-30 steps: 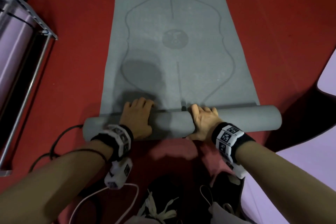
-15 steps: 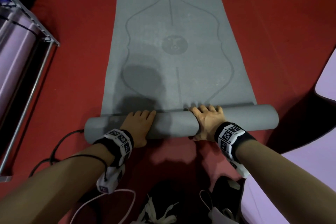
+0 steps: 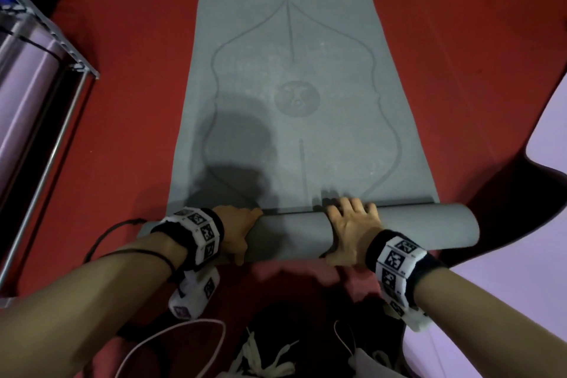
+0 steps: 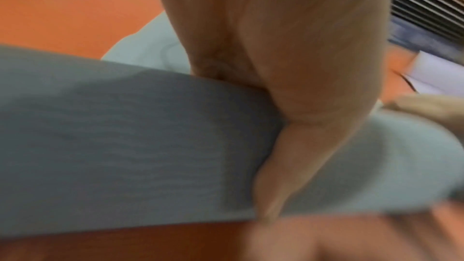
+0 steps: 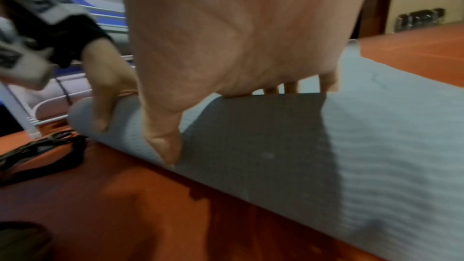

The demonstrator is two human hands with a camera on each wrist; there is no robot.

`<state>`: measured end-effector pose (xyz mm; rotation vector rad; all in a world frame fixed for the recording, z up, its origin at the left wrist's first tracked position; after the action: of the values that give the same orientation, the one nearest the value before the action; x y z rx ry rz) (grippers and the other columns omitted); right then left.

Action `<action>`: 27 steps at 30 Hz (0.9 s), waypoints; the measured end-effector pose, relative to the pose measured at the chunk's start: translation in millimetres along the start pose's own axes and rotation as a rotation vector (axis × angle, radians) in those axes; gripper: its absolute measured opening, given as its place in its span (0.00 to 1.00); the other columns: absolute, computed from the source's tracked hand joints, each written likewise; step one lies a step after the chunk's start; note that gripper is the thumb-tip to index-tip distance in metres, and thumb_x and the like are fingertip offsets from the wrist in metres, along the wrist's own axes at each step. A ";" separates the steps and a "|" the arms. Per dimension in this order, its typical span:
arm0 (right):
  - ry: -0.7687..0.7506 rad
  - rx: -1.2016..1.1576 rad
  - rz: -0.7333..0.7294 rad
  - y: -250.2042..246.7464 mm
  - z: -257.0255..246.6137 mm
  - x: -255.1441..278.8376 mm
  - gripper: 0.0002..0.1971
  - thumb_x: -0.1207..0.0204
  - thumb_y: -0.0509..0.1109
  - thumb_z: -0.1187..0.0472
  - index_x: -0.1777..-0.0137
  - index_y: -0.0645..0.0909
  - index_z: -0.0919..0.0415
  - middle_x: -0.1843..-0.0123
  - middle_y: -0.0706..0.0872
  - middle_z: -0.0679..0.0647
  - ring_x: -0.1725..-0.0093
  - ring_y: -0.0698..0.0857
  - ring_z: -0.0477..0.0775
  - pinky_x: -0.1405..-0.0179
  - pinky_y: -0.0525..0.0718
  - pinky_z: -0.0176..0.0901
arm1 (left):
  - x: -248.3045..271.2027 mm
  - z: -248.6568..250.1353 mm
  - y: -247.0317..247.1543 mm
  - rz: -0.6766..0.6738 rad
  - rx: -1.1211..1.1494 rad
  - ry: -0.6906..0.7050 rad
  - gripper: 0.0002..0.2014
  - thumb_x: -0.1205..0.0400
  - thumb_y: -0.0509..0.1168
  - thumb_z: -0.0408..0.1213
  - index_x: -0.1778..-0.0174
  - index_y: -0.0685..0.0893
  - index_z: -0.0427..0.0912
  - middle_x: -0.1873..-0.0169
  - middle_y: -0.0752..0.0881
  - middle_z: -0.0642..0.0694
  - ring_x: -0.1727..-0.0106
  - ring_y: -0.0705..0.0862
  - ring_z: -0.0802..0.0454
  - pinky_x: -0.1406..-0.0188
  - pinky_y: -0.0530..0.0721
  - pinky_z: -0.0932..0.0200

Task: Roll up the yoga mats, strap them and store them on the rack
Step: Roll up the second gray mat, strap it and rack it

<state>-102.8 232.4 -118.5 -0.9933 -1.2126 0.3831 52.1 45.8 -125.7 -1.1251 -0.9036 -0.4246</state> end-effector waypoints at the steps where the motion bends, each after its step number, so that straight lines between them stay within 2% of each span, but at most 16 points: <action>1: 0.014 0.053 0.039 1.7 -4.4 2.9 0.55 0.40 0.69 0.25 0.18 0.56 0.55 0.26 0.64 0.57 0.27 0.64 0.62 0.29 0.64 0.62 | -2.1 -1.9 -2.1 -0.026 0.066 -0.013 0.47 0.37 0.81 0.45 0.24 0.64 0.52 0.33 0.79 0.46 0.36 0.81 0.43 0.40 0.81 0.52; 4: 0.060 0.058 0.135 8.3 -12.0 4.6 0.58 0.41 0.67 0.22 0.18 0.53 0.55 0.28 0.65 0.56 0.30 0.67 0.61 0.31 0.65 0.62 | -9.4 -4.7 -4.5 -0.066 0.195 -0.012 0.45 0.39 0.82 0.40 0.27 0.67 0.50 0.33 0.77 0.45 0.37 0.79 0.44 0.40 0.83 0.49; 7: 0.056 -0.004 0.163 7.3 -8.3 0.2 0.54 0.42 0.68 0.21 0.22 0.58 0.54 0.30 0.69 0.53 0.31 0.69 0.59 0.31 0.66 0.62 | -12.6 -9.8 -4.4 -0.018 0.164 0.019 0.51 0.39 0.82 0.41 0.21 0.62 0.47 0.29 0.65 0.45 0.29 0.69 0.42 0.30 0.75 0.46; 10: 0.032 -0.107 0.131 -2.3 2.1 -8.2 0.49 0.43 0.70 0.22 0.31 0.62 0.56 0.32 0.72 0.52 0.32 0.70 0.59 0.31 0.66 0.60 | -5.1 -22.7 -9.0 0.126 0.208 0.050 0.52 0.39 0.82 0.45 0.21 0.61 0.49 0.29 0.63 0.47 0.28 0.65 0.45 0.28 0.72 0.46; 13: 0.006 -0.197 0.108 -14.6 10.8 -18.8 0.46 0.46 0.73 0.23 0.40 0.63 0.54 0.33 0.77 0.53 0.33 0.73 0.59 0.33 0.67 0.58 | 7.5 -38.8 -11.7 0.330 0.146 0.102 0.46 0.37 0.78 0.55 0.24 0.67 0.50 0.33 0.69 0.49 0.32 0.71 0.48 0.33 0.74 0.49; 15: -0.005 -0.224 0.098 -19.8 14.9 -23.8 0.43 0.46 0.73 0.23 0.45 0.60 0.52 0.35 0.79 0.53 0.33 0.74 0.60 0.35 0.68 0.57 | 13.8 -39.4 -8.3 0.402 0.065 0.139 0.40 0.31 0.74 0.56 0.24 0.69 0.49 0.32 0.72 0.48 0.32 0.73 0.47 0.34 0.74 0.51; 16: -0.013 -0.226 0.092 -21.7 15.8 -25.8 0.42 0.46 0.73 0.23 0.46 0.59 0.51 0.35 0.80 0.53 0.34 0.74 0.60 0.35 0.68 0.57 | 15.8 -35.8 -3.6 0.416 0.006 0.137 0.39 0.27 0.70 0.54 0.21 0.66 0.48 0.29 0.71 0.47 0.29 0.72 0.47 0.31 0.72 0.52; 17: -0.021 -0.220 0.083 -22.6 16.4 -27.1 0.42 0.46 0.73 0.23 0.46 0.59 0.51 0.36 0.80 0.53 0.34 0.75 0.60 0.36 0.69 0.56 | 16.0 -30.1 3.9 0.423 -0.055 0.118 0.39 0.24 0.65 0.54 0.18 0.60 0.46 0.24 0.68 0.45 0.26 0.70 0.46 0.27 0.70 0.52; 19: -0.034 -0.207 0.071 -23.4 16.5 -30.1 0.42 0.45 0.73 0.23 0.44 0.62 0.52 0.36 0.80 0.54 0.34 0.75 0.59 0.35 0.69 0.56 | 14.8 -15.6 20.4 0.433 -0.152 0.038 0.46 0.26 0.58 0.56 0.15 0.48 0.42 0.19 0.60 0.42 0.21 0.64 0.43 0.21 0.62 0.47; 22: -0.062 -0.172 0.068 -22.2 16.9 -34.1 0.47 0.42 0.69 0.21 0.33 0.66 0.53 0.31 0.76 0.54 0.31 0.72 0.60 0.33 0.69 0.57 | 8.2 -6.5 30.2 0.422 -0.229 -0.090 0.58 0.33 0.66 0.64 0.15 0.43 0.41 0.18 0.57 0.41 0.20 0.60 0.40 0.21 0.57 0.36; 24: -0.053 -0.063 0.090 -22.0 17.4 -32.9 0.51 0.42 0.58 0.16 0.26 0.65 0.51 0.27 0.71 0.55 0.28 0.68 0.60 0.30 0.68 0.60 | 3.3 -8.3 27.3 0.444 -0.262 -0.132 0.59 0.32 0.71 0.63 0.15 0.42 0.44 0.19 0.57 0.43 0.21 0.61 0.40 0.23 0.58 0.32; 26: -0.008 0.072 0.125 -20.3 18.0 -28.8 0.55 0.46 0.43 0.13 0.23 0.64 0.48 0.27 0.67 0.55 0.28 0.66 0.60 0.30 0.66 0.62 | 1.3 -9.6 25.8 0.453 -0.243 -0.184 0.57 0.32 0.72 0.60 0.15 0.42 0.50 0.21 0.60 0.43 0.23 0.63 0.39 0.25 0.59 0.29; 27: 0.012 0.101 0.142 -18.8 17.4 -27.4 0.56 0.46 0.41 0.13 0.23 0.64 0.47 0.28 0.68 0.55 0.30 0.66 0.60 0.31 0.67 0.61 | 0.6 -9.7 25.6 0.450 -0.227 -0.207 0.56 0.32 0.72 0.59 0.16 0.43 0.52 0.23 0.62 0.43 0.25 0.65 0.39 0.26 0.60 0.30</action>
<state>-132.8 209.9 -119.5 -0.9955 -1.1041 0.5447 74.3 47.4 -141.7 -1.5579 -0.7611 -0.0395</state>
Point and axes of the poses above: each hand's wrist, its own x-axis away from the middle knuckle, its own y-axis out of the palm, z = x × y, the point moved 2 cm from there along -x, towards the middle knuckle
